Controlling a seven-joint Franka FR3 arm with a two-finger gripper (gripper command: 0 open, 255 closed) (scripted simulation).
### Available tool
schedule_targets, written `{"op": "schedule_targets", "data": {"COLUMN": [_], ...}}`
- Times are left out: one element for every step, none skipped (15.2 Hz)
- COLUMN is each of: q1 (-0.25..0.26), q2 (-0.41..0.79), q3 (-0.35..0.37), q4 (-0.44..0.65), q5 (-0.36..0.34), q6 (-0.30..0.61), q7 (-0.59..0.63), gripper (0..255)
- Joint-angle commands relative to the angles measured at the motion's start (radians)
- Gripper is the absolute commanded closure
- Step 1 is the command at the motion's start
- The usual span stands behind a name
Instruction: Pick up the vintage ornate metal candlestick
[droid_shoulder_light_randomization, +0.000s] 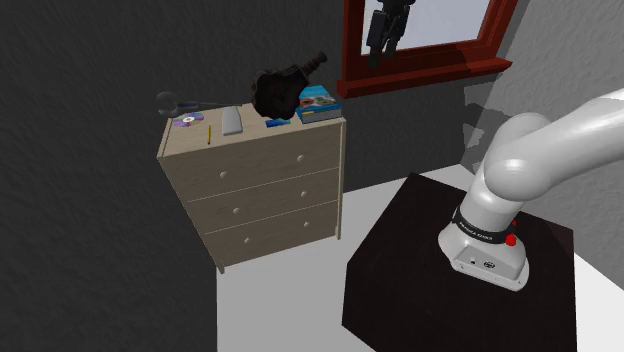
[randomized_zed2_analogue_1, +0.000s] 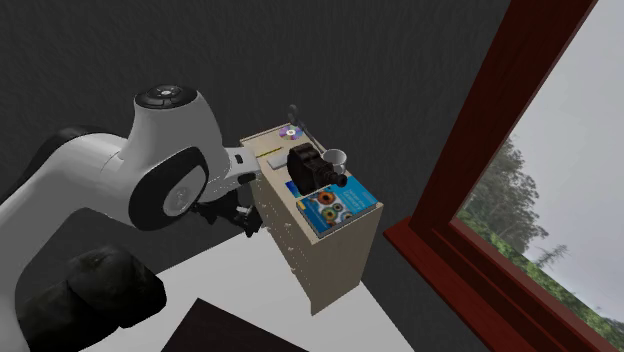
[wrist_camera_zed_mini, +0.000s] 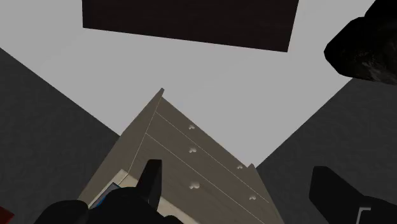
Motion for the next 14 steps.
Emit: {"op": "schedule_targets", "data": {"q1": [0.0, 0.003, 0.005, 0.008, 0.011, 0.013, 0.016, 0.018, 0.02, 0.022, 0.024, 0.026, 0.027, 0.029], "q2": [0.0, 0.041, 0.083, 0.126, 0.168, 0.211, 0.254, 0.297, 0.341, 0.384, 0.428, 0.471, 0.515, 0.559], "q3": [0.0, -0.012, -0.024, -0.034, -0.044, -0.052, -0.059, -0.066, -0.072, -0.076, -0.08, -0.083, -0.085, -0.086], "q4": [0.0, 0.026, 0.053, 0.081, 0.111, 0.142, 0.174, 0.207, 0.241, 0.276, 0.313, 0.35, 0.388, 0.428], "q5": [0.0, -0.023, -0.045, -0.067, -0.088, -0.109, -0.129, -0.149, -0.168, -0.186, -0.205, -0.223, -0.241, -0.259], "q6": [0.0, -0.001, -0.002, -0.004, -0.005, -0.007, -0.01, -0.012, -0.015, -0.018, -0.021, -0.025, -0.029, -0.034], "q7": [0.0, -0.04, -0.079, -0.118, -0.156, -0.194, -0.231, -0.267, -0.303, -0.338, -0.373, -0.407, -0.441, -0.474], "gripper": [0, 0, 0, 0, 0, 0, 0, 0, 0, 0, 0, 0, 0, 0]}}
